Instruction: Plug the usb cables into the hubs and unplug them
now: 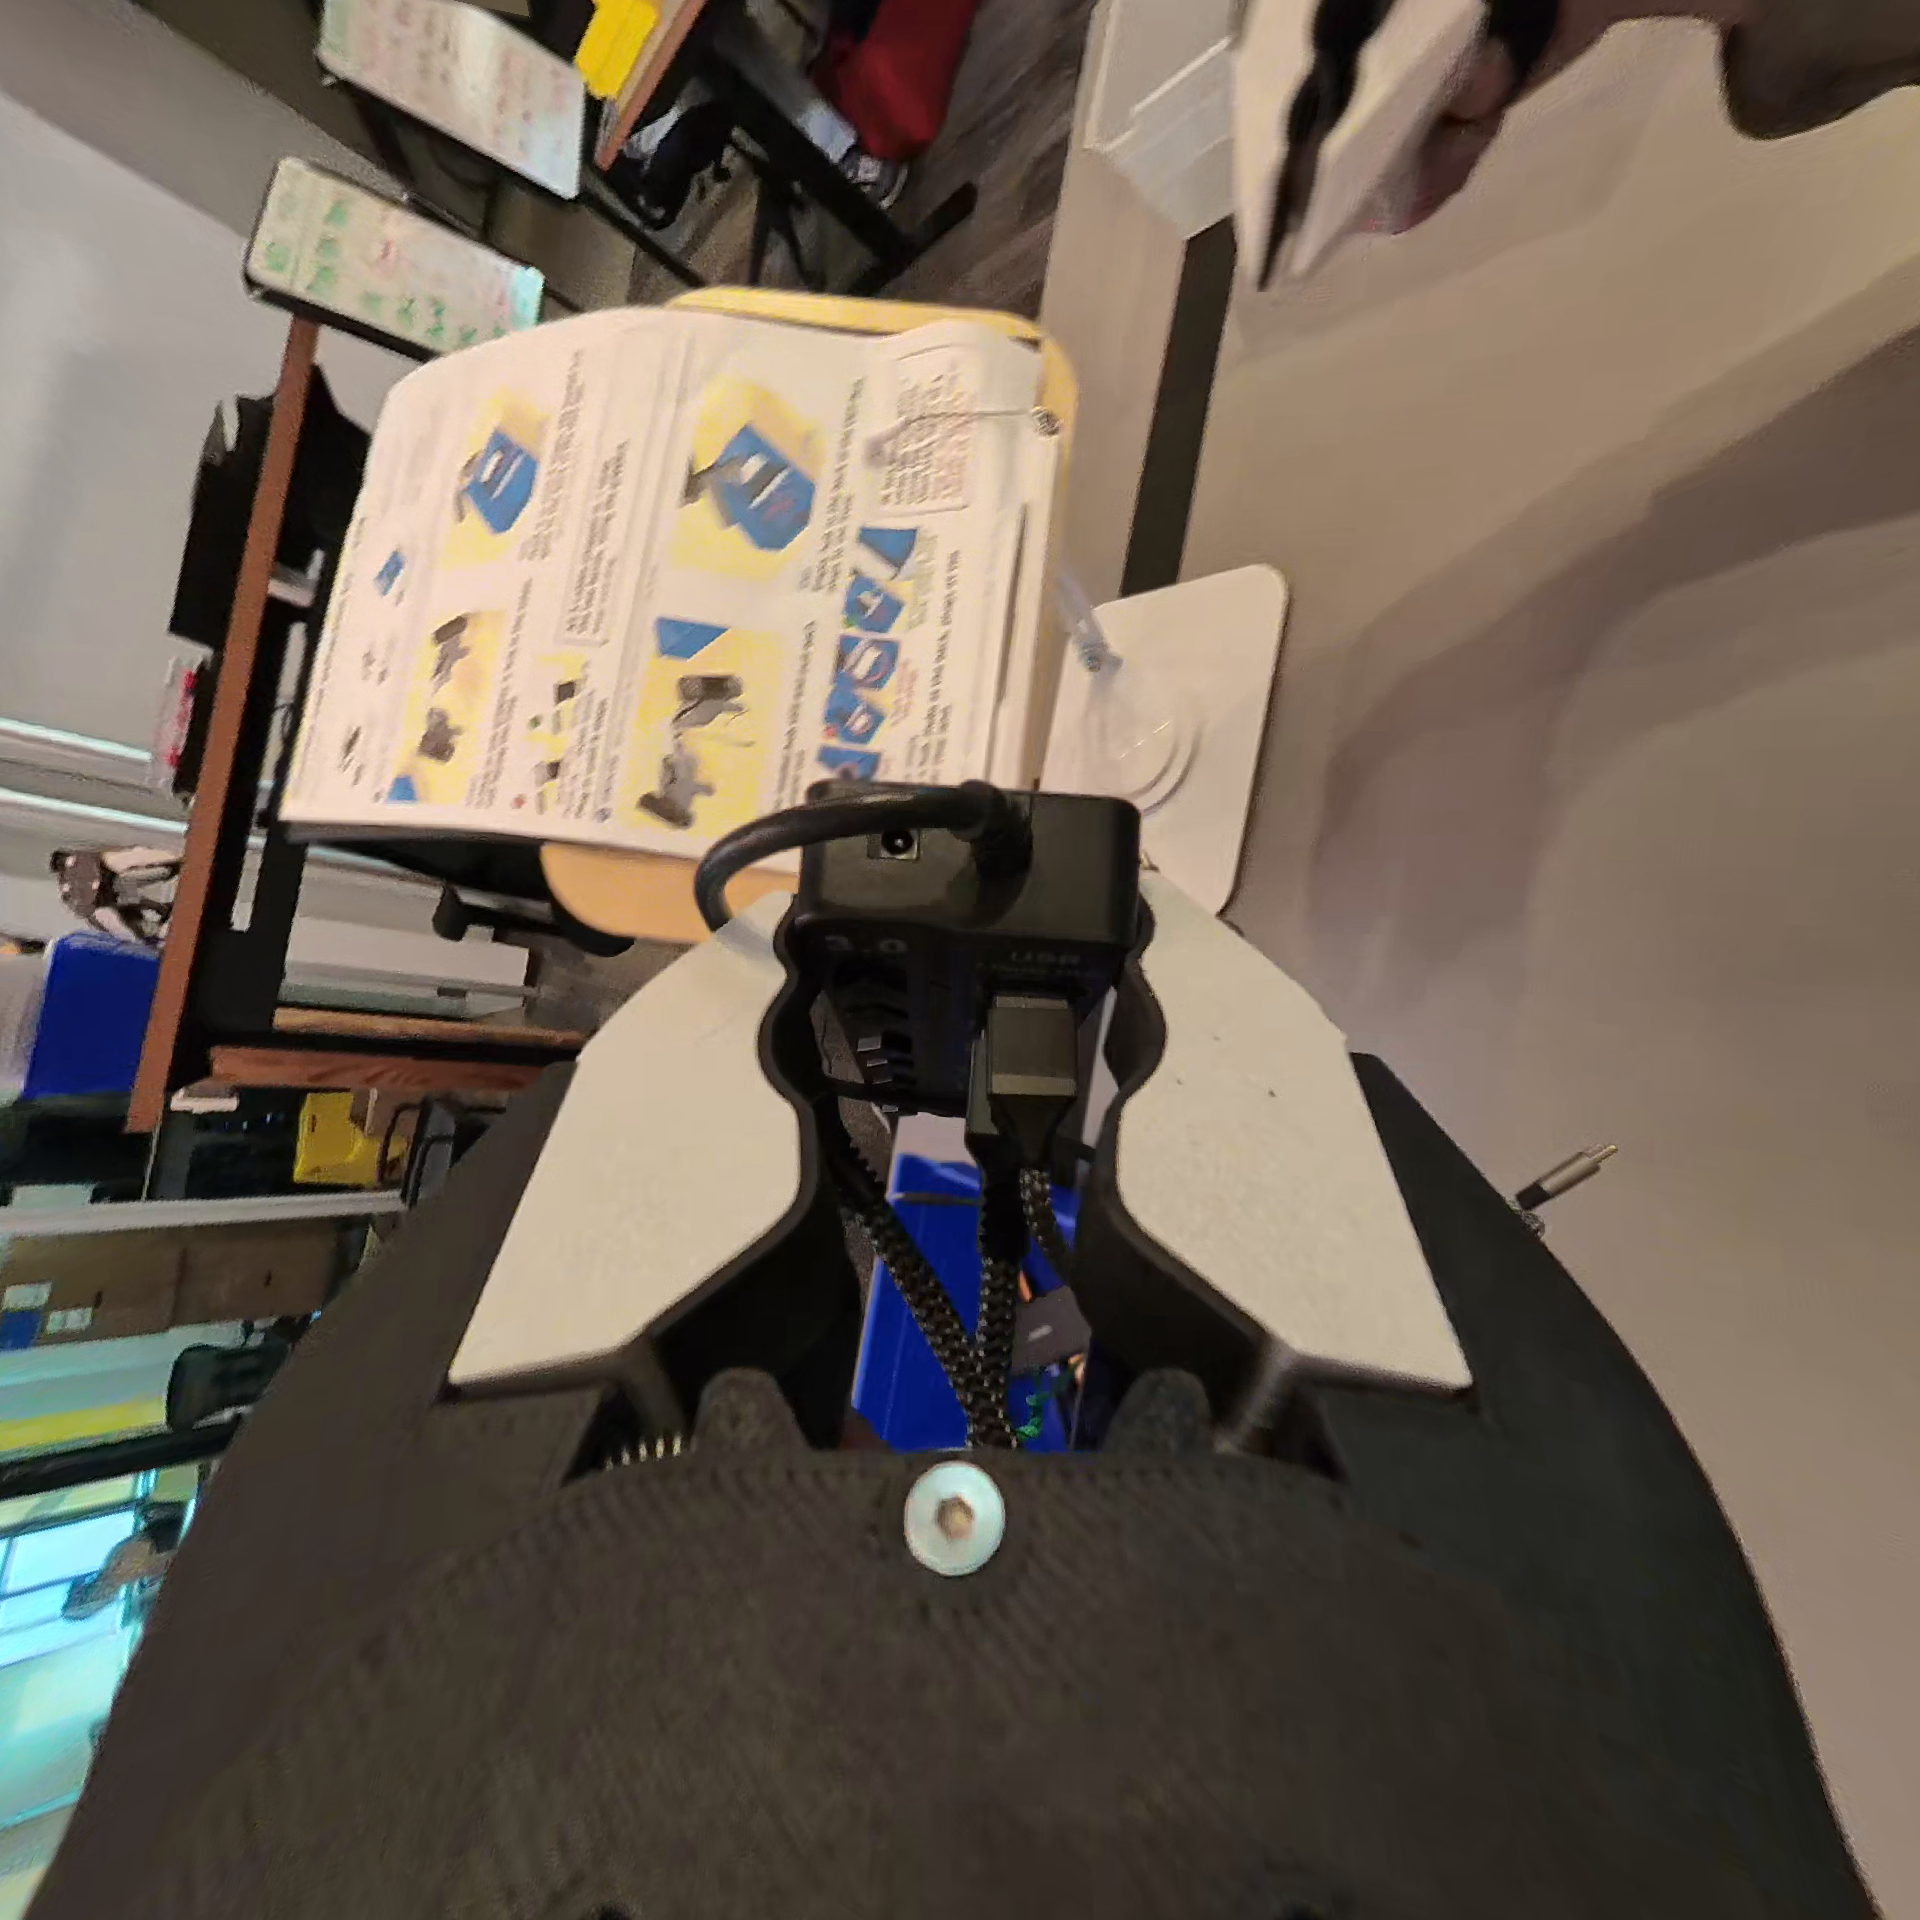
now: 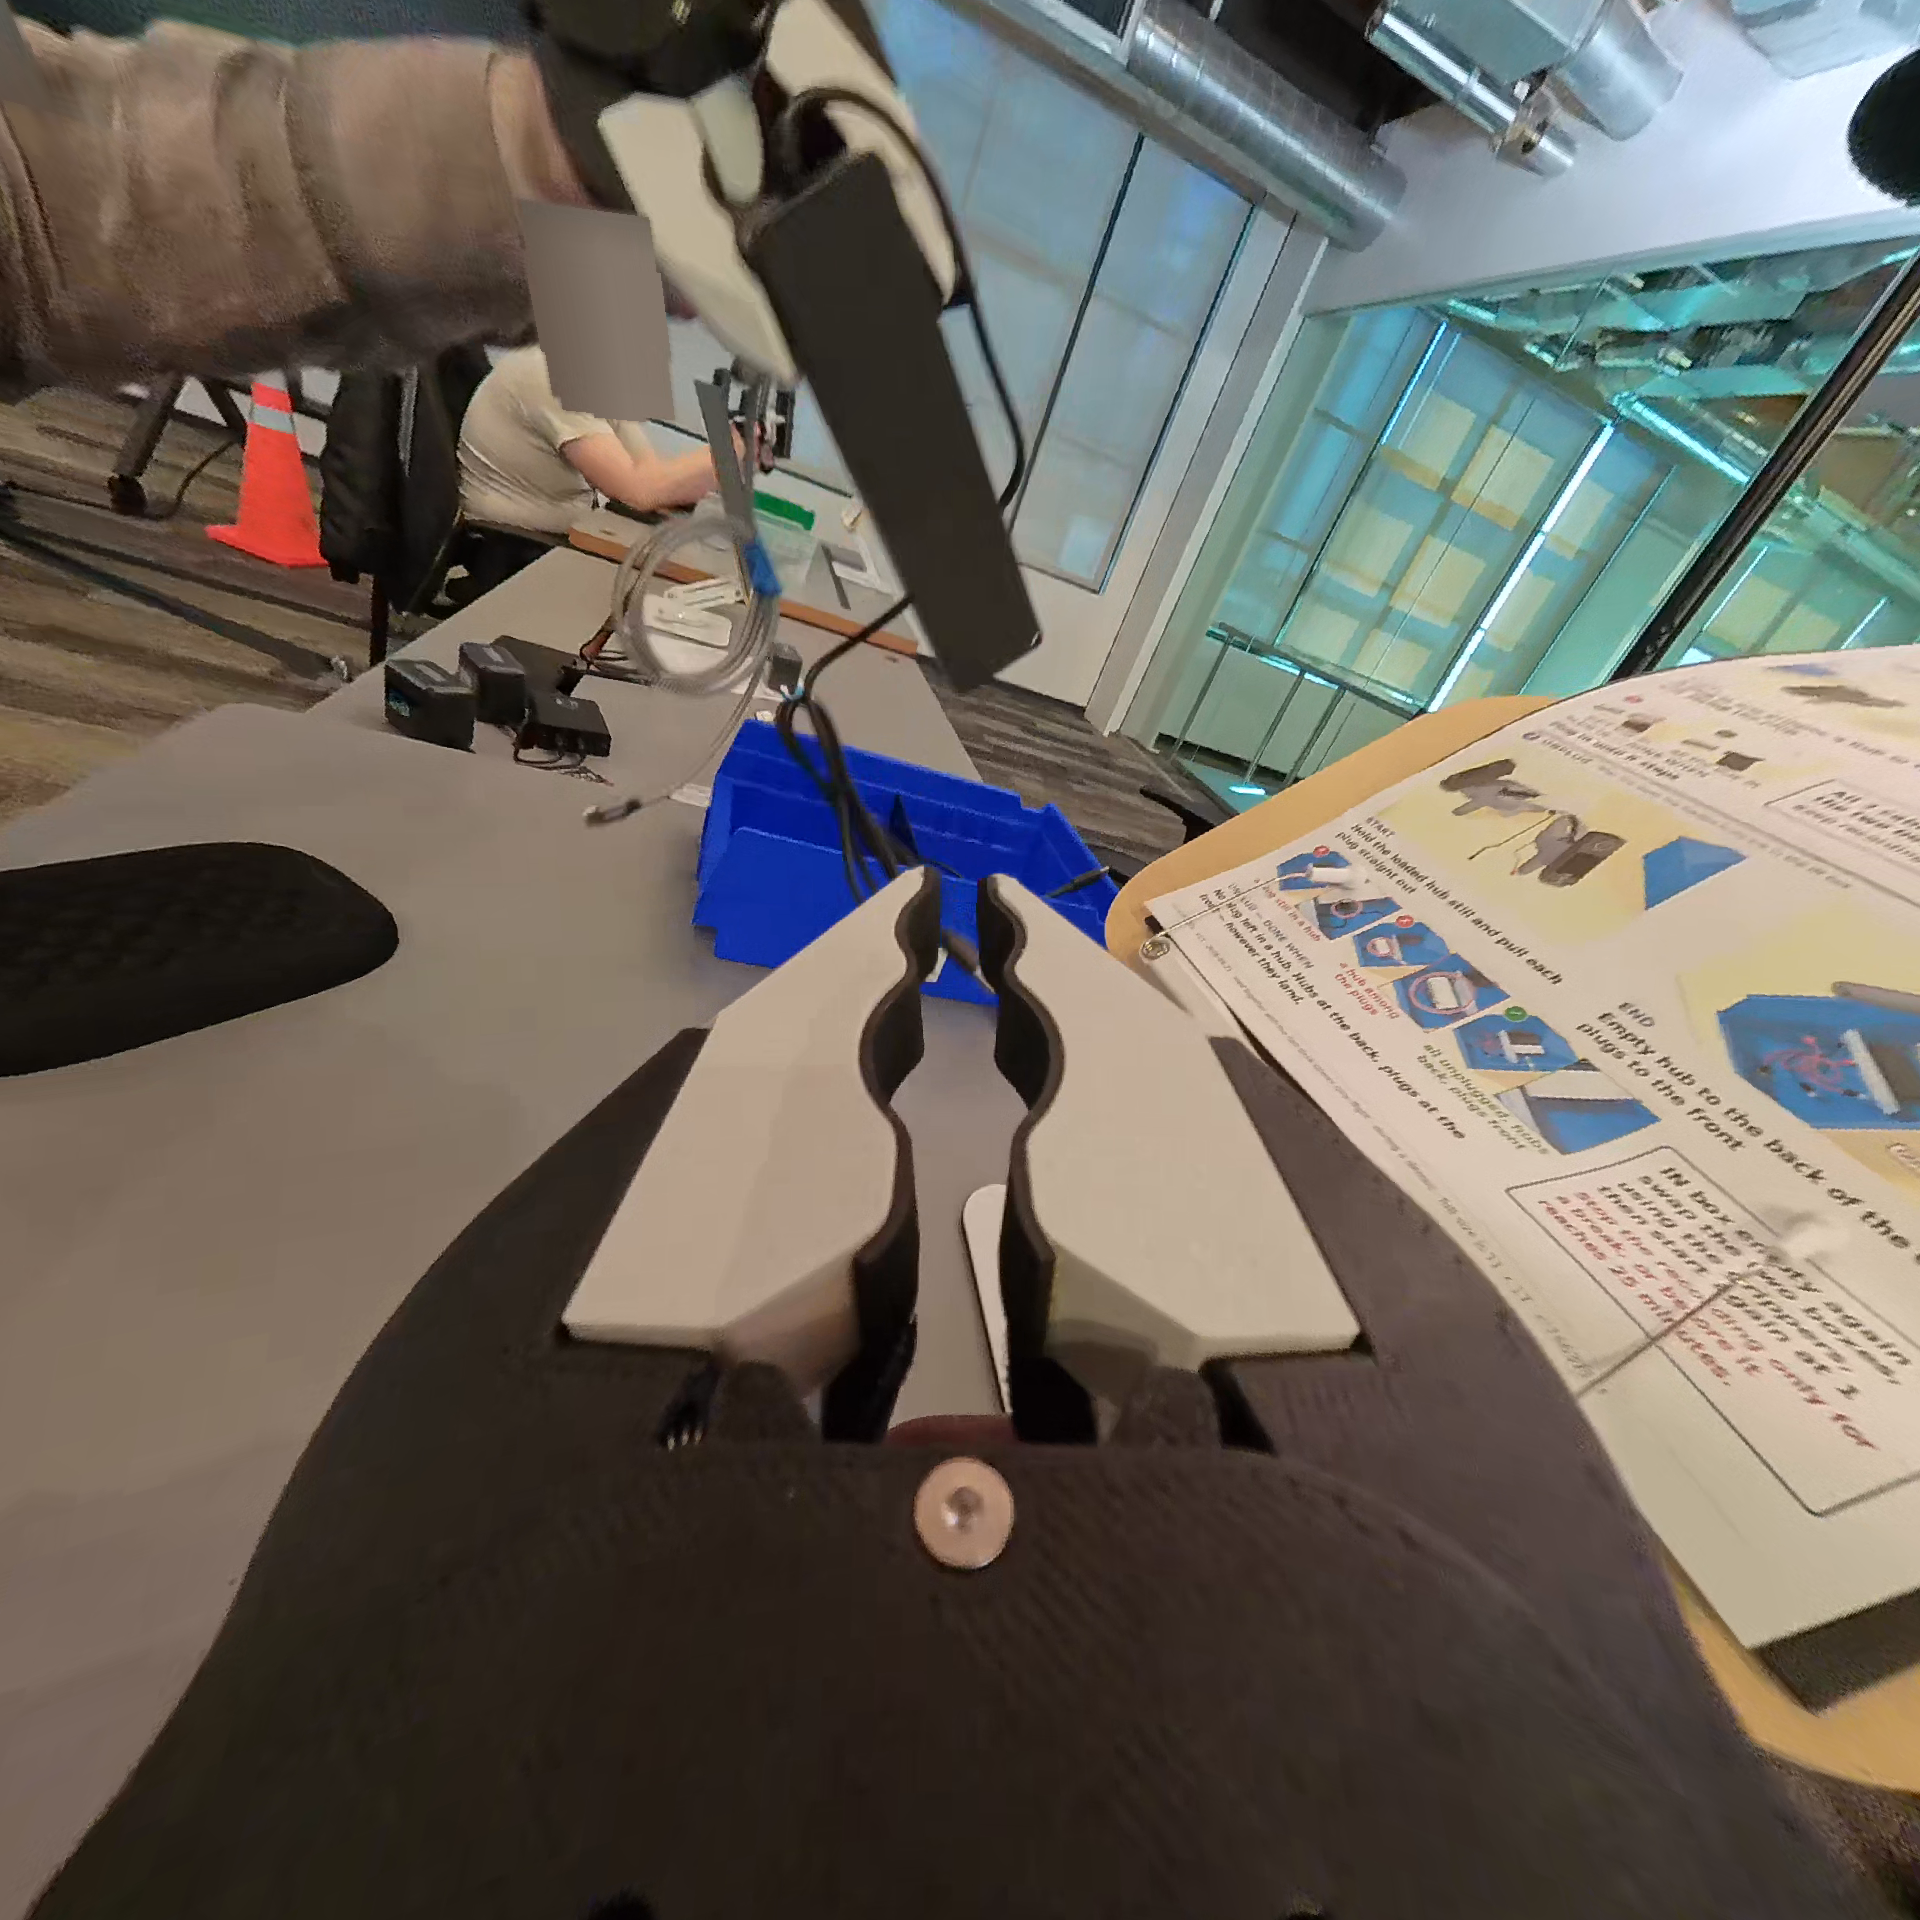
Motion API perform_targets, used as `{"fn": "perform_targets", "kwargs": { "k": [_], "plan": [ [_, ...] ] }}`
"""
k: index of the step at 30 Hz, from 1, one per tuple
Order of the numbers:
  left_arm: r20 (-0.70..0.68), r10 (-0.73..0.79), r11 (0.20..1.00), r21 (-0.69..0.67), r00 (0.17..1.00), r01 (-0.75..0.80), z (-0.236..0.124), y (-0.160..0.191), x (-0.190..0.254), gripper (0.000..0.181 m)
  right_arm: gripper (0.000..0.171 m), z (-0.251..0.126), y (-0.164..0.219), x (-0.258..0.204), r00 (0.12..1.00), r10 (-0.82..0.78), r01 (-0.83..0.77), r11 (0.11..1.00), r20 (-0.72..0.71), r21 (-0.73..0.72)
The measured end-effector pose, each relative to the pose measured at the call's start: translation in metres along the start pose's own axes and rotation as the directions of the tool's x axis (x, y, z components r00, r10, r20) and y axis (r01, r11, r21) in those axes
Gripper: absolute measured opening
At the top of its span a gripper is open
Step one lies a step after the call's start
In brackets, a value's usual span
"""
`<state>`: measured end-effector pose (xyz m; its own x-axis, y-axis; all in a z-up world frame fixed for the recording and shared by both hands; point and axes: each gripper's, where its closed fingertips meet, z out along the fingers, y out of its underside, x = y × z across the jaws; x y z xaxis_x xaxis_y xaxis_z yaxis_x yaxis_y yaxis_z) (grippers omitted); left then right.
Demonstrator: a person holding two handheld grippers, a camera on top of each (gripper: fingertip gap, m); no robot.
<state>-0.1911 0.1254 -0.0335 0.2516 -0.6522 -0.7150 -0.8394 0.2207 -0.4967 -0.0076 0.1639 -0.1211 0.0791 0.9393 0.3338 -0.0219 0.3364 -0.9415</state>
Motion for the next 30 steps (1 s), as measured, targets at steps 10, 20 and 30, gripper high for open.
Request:
{"fn": "perform_targets", "kwargs": {
  "k": [10, 20, 30],
  "plan": [
    [-0.151, 0.134, 0.991, -0.011, 0.98, -0.137, 0.054, -0.021, 0.101, 0.054, 0.004, -0.022, -0.008, 0.008, 0.999, 0.012, -0.01, 0.999, -0.035, 0.05],
    [-0.355, 0.441, 0.866, -0.073, 0.825, -0.494, 0.112, -0.003, 0.177, 0.053, 0.004, -0.027, -0.006, 0.013, 0.998, 0.016, -0.013, 0.999, -0.061, 0.049],
    [-0.509, 0.618, 0.693, -0.006, 0.599, -0.721, 0.148, -0.004, 0.24, 0.054, 0.004, -0.031, -0.003, 0.016, 0.997, 0.021, -0.017, 0.999, -0.074, 0.049]
  ]
}}
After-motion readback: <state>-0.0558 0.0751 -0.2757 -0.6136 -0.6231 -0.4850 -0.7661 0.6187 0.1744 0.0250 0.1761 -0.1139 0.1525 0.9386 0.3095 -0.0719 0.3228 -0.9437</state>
